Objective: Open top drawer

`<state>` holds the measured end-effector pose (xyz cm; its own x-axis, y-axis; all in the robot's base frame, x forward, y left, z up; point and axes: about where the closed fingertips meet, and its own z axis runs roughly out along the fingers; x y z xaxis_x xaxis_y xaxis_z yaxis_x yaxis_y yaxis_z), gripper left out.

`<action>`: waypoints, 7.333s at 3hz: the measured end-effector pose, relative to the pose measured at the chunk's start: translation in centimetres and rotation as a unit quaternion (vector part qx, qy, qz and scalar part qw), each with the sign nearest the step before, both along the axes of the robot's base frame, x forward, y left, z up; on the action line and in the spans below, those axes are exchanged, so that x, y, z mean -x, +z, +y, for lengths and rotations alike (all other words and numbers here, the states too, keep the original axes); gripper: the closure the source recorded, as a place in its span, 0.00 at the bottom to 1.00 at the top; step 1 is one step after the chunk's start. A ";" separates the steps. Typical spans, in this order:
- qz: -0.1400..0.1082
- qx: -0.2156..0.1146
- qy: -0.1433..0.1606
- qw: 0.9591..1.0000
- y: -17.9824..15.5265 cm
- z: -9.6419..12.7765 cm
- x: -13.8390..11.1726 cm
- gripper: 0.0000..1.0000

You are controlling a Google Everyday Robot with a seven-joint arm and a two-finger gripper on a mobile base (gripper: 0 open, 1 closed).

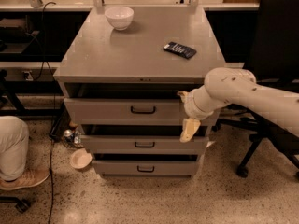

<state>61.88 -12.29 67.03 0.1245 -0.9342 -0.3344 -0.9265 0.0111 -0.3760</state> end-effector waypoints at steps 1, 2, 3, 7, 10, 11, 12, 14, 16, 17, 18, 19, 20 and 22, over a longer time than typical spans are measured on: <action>0.003 -0.020 0.009 1.000 -1.1 0.6 -2.4 0.00; 0.002 -0.035 0.006 0.999 -1.9 0.8 -4.6 0.21; 0.007 -0.038 -0.011 0.999 -2.5 0.2 -4.1 0.45; 0.015 -0.045 -0.004 0.999 -2.1 0.1 -3.6 1.00; 0.019 -0.048 -0.012 0.999 -2.0 0.2 -2.0 1.00; 0.021 -0.050 -0.019 0.998 -2.0 0.3 -0.8 1.00; 0.021 -0.050 -0.019 0.998 -2.0 0.3 -0.7 1.00; 0.028 -0.052 -0.035 0.998 -2.0 0.6 1.9 1.00; 0.030 -0.052 -0.034 0.998 -2.2 0.6 2.0 0.46; 0.030 -0.052 -0.034 0.998 -2.2 0.7 2.0 0.21; 0.040 -0.043 -0.034 0.998 -2.3 0.5 2.2 0.01; 0.045 -0.034 -0.044 0.997 -1.8 -0.5 2.5 0.00; 0.041 -0.024 -0.062 0.997 -0.6 -2.1 3.3 0.00; 0.069 -0.025 -0.088 0.993 -1.3 -4.3 5.6 0.18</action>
Offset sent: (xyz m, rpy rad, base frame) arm 0.0668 0.0123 -0.0252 0.0977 0.0024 0.0154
